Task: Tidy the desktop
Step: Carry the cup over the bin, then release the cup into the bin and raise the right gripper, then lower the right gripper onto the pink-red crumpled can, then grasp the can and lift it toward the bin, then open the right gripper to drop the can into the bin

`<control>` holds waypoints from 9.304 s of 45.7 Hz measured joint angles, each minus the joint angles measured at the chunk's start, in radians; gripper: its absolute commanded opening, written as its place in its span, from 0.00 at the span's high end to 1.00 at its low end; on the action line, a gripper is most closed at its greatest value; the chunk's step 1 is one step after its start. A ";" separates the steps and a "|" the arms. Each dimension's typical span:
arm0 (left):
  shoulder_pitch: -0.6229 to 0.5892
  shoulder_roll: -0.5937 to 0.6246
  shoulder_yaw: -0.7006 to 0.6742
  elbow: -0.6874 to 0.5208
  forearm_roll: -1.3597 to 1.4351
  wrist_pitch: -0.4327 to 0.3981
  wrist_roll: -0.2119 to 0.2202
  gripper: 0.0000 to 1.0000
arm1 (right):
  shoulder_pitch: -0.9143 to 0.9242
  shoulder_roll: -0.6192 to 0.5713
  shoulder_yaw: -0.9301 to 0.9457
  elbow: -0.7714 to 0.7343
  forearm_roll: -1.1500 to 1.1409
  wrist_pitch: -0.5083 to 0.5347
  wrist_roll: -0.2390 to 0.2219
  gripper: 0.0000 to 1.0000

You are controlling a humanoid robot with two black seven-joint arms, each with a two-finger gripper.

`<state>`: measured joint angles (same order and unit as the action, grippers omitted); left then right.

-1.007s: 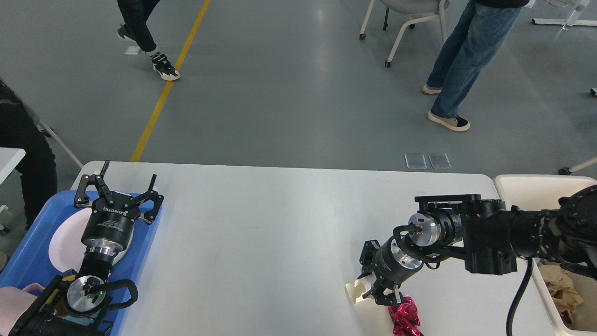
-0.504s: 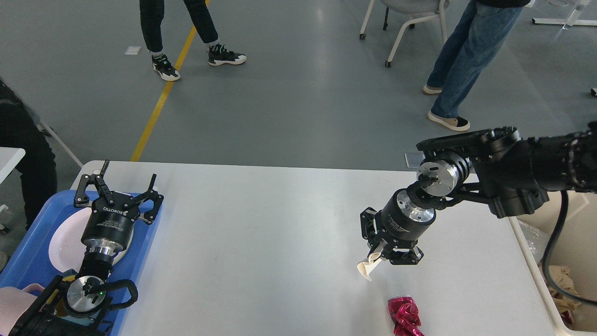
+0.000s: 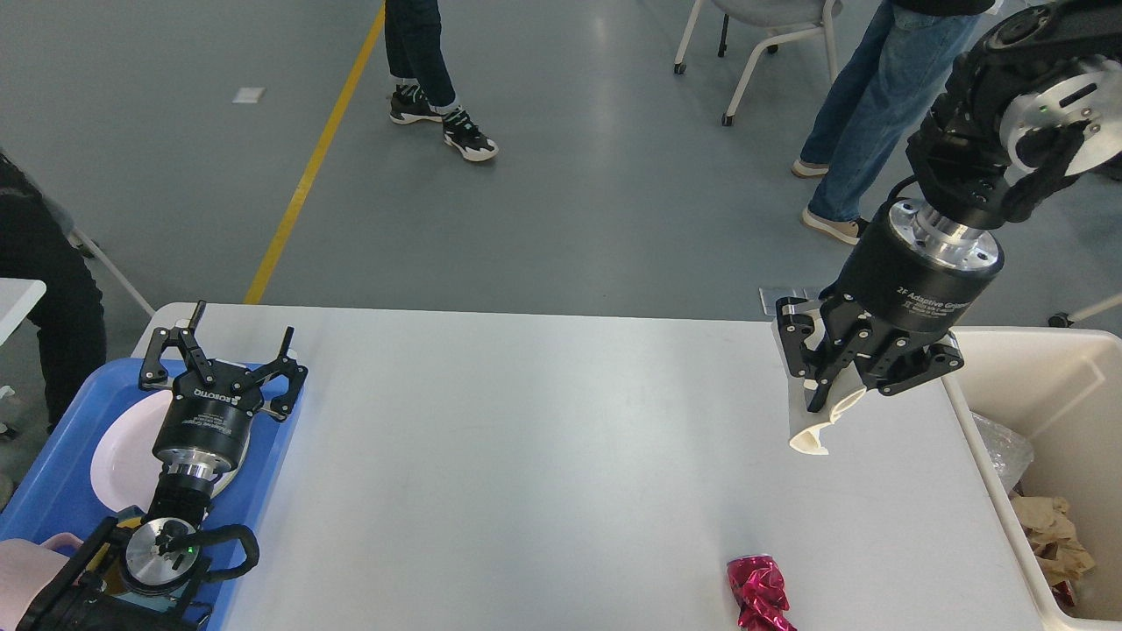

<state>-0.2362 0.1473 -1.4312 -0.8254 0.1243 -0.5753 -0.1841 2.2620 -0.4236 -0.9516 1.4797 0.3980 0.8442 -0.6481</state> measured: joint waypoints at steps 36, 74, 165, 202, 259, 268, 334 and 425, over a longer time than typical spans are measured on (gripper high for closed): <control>0.000 0.000 0.000 0.000 0.000 0.000 0.000 0.04 | -0.818 -0.410 0.066 -0.655 -0.202 -0.463 0.012 1.00; 0.000 0.000 0.000 0.000 0.000 0.000 0.000 0.04 | -1.678 0.091 -0.098 -1.514 -0.298 -0.812 0.411 1.00; 0.000 0.000 0.000 0.000 0.000 0.001 0.000 0.04 | -0.174 0.011 -0.101 -0.187 -0.366 0.081 0.218 0.00; 0.000 0.000 0.000 0.000 0.000 0.001 0.000 0.04 | -0.221 -0.029 -0.068 0.102 -0.383 -0.154 0.219 0.08; 0.000 0.000 0.000 0.000 0.000 0.000 0.000 0.04 | -0.978 0.293 0.128 -0.186 -0.546 -0.663 0.220 0.08; 0.000 0.000 0.000 0.000 0.000 0.000 0.000 0.03 | -1.016 0.300 0.127 -0.228 -0.547 -0.663 0.220 0.38; 0.000 0.000 0.000 0.000 0.000 0.000 0.000 0.04 | -0.392 0.120 -0.064 -0.021 -0.210 -0.322 0.228 1.00; 0.000 0.000 0.000 0.000 0.000 0.000 0.000 0.04 | -1.724 0.124 0.087 -1.583 -0.122 -0.819 0.419 1.00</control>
<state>-0.2362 0.1473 -1.4312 -0.8253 0.1243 -0.5755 -0.1841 0.5378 -0.2998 -0.8649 -0.1034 0.2763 0.0249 -0.2293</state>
